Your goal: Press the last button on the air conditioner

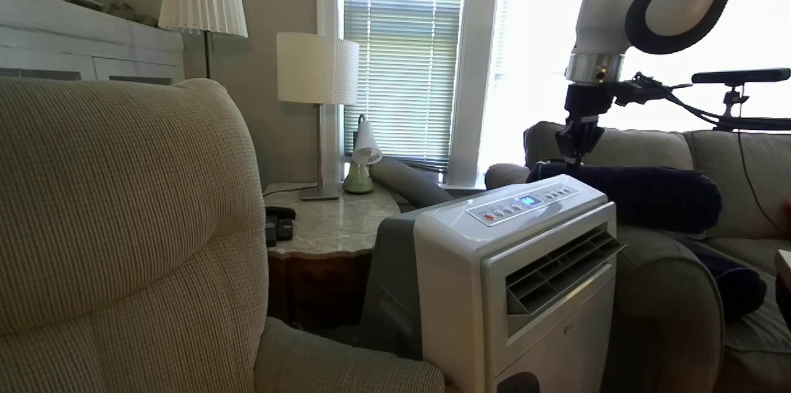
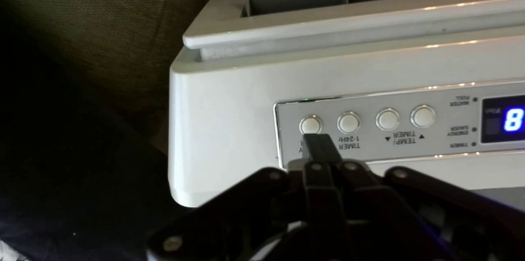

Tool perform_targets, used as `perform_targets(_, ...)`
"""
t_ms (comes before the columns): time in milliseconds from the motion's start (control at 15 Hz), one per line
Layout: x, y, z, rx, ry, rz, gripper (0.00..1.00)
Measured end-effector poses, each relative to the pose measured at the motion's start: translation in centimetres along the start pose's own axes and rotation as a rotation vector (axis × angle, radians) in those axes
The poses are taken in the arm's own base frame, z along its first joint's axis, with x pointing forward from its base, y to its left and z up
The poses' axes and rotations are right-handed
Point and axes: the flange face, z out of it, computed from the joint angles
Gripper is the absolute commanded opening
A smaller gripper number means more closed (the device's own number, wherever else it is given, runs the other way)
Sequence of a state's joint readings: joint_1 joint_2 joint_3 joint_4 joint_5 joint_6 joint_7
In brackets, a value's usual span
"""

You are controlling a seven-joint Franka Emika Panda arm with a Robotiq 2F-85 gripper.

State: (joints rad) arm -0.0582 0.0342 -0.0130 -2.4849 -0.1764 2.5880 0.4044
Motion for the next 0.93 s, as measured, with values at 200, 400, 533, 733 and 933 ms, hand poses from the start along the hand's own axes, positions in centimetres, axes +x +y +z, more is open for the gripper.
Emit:
perform_targets(200, 0.0, -0.1, 0.6, 0.003, 0.001, -0.018, 0.0)
perform_targets(400, 0.0, -0.2, 1.0, 0.005, 0.002, -0.027, 0.0)
perform_targets(533, 0.0, -0.2, 1.2, 0.004, -0.002, -0.03, 0.0)
perform_targets(733, -0.1, -0.2, 1.4, 0.002, -0.007, -0.035, 0.0)
perform_targets(933, -0.2, -0.1, 1.7, 0.0, -0.013, -0.046, 0.0)
